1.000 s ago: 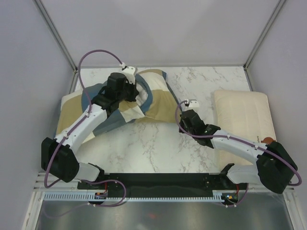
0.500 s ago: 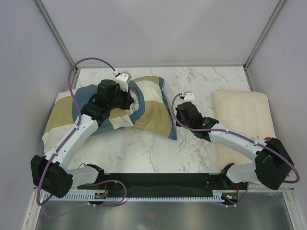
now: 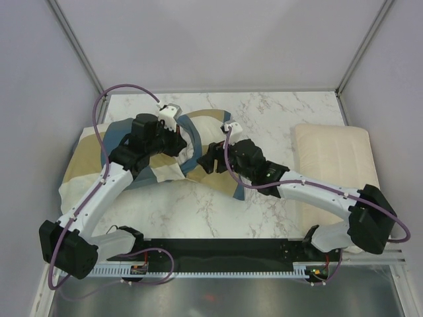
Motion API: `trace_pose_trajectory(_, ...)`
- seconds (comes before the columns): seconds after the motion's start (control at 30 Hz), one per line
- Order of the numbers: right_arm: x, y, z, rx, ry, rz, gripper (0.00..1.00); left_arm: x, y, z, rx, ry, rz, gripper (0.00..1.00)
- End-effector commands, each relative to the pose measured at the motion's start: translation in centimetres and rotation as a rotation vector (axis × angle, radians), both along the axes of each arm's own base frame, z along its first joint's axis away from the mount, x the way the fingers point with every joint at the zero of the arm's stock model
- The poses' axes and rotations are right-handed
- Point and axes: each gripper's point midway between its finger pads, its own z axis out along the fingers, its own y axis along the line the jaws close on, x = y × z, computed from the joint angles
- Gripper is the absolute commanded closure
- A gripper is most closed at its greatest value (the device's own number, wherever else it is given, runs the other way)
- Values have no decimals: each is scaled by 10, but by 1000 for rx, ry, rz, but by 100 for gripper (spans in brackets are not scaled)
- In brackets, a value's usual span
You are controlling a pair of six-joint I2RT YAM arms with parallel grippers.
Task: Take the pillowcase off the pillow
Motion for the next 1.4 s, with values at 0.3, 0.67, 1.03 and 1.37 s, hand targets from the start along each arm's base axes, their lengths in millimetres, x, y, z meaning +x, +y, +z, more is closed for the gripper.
trace_pose_trajectory(0.3, 28, 33, 17, 124, -69, -67, 30, -5, -17, 43, -85, -144, -103, 98)
trace_pose_trajectory(0.67, 49, 7, -35, -44, -3, -248, 100, -4, -14, 43, -65, -150, -96, 98)
trace_pose_trajectory(1.03, 71, -119, -77, -139, 95, -506, 100, 12, 19, 40, 21, -164, 72, 98)
trace_pose_trajectory(1.37, 80, -159, -95, -213, 119, -572, 100, 10, 29, 41, 41, -180, 103, 98)
